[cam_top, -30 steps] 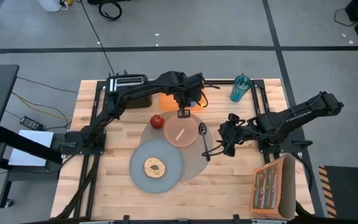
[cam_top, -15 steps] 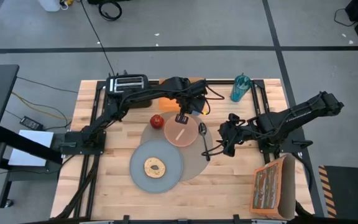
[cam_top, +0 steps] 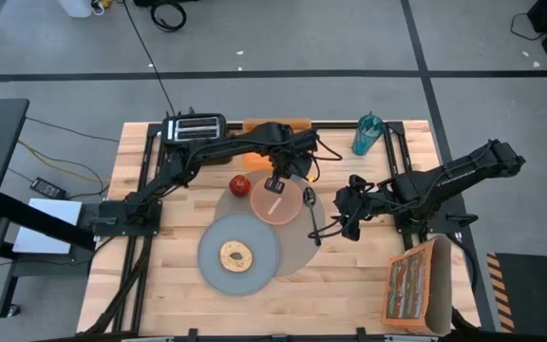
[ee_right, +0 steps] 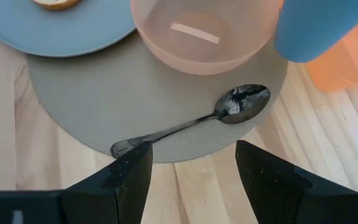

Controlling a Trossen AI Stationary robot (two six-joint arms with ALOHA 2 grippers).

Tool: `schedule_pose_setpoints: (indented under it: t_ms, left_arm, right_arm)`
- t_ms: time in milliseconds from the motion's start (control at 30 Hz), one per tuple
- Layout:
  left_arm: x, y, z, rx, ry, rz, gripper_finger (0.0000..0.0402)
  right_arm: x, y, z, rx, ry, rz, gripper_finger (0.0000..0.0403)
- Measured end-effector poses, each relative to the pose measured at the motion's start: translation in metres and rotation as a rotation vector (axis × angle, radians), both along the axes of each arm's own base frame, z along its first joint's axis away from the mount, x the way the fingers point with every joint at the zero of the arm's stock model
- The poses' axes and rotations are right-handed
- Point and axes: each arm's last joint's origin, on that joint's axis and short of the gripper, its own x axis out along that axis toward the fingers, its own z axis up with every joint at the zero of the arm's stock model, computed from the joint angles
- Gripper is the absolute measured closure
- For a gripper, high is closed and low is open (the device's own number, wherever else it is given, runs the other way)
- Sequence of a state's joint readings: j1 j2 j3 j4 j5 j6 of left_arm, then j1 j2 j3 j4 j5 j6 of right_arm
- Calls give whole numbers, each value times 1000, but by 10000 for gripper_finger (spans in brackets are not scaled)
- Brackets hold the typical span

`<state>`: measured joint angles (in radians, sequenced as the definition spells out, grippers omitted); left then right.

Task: Arrange a breakfast setting
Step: Put the light blue cup on the gray mat

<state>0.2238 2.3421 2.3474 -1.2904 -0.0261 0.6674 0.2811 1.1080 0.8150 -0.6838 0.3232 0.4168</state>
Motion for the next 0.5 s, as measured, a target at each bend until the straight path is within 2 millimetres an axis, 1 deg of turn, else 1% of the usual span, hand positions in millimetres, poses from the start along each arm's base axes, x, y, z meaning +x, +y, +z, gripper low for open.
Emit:
schedule_pose_setpoints:
  t_ms: [67, 167, 233, 500]
  left_arm:
    - [0, -1, 1, -7, -5, -4, 389]
    - [1, -2, 2, -73, -23, -24, 389]
    - [0, -1, 2, -86, -26, -24, 389]
    - [-3, 23, 3, -88, -59, 25, 389]
  right_arm:
    - [0, 0, 0, 0, 0, 1, 165]
    - [0, 0, 0, -4, 1, 3, 165]
    - [0, -1, 0, -7, 1, 6, 165]
    - [1, -4, 0, -5, 6, 3, 165]
